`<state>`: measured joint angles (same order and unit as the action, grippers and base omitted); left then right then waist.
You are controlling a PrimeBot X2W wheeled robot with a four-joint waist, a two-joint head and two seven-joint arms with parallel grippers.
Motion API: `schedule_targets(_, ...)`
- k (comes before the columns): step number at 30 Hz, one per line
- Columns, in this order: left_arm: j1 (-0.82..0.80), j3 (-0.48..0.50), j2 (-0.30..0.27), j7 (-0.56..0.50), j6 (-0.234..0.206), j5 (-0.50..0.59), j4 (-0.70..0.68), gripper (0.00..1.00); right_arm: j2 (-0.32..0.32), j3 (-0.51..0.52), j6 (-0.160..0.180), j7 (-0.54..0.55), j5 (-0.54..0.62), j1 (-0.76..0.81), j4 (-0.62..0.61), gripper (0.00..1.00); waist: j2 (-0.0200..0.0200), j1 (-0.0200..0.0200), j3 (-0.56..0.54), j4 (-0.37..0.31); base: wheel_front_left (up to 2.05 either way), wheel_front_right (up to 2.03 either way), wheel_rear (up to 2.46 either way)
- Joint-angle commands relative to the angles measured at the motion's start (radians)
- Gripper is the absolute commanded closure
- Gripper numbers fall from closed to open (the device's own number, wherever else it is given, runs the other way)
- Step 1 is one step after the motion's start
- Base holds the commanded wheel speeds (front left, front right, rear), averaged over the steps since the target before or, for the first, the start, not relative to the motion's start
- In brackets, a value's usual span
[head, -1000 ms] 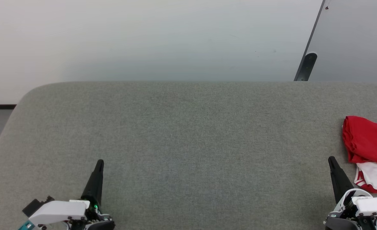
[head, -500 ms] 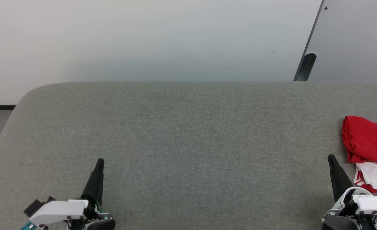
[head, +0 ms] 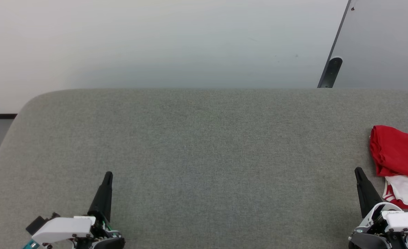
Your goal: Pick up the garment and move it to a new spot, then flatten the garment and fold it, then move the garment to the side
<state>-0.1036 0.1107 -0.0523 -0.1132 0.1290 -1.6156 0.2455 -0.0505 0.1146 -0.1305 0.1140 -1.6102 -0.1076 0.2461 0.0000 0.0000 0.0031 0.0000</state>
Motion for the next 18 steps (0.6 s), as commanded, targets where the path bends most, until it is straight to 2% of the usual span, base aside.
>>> schedule_targets(1, -0.010, 0.003, 0.002, 0.001, 0.006, 0.000, 0.002, 1.00, 0.003, -0.001, 0.000, -0.002, -0.005, -0.003, 0.001, 1.00, 0.0000, 0.0000, 0.000, 0.000, 0.00, 0.00, 0.00)
schedule_targets(18, -0.011, 0.004, 0.002, -0.001, 0.006, 0.002, 0.002, 1.00, 0.003, -0.001, 0.000, -0.002, -0.005, -0.003, 0.001, 1.00, 0.0000, 0.0000, 0.000, 0.000, 0.00, 0.00, 0.00)
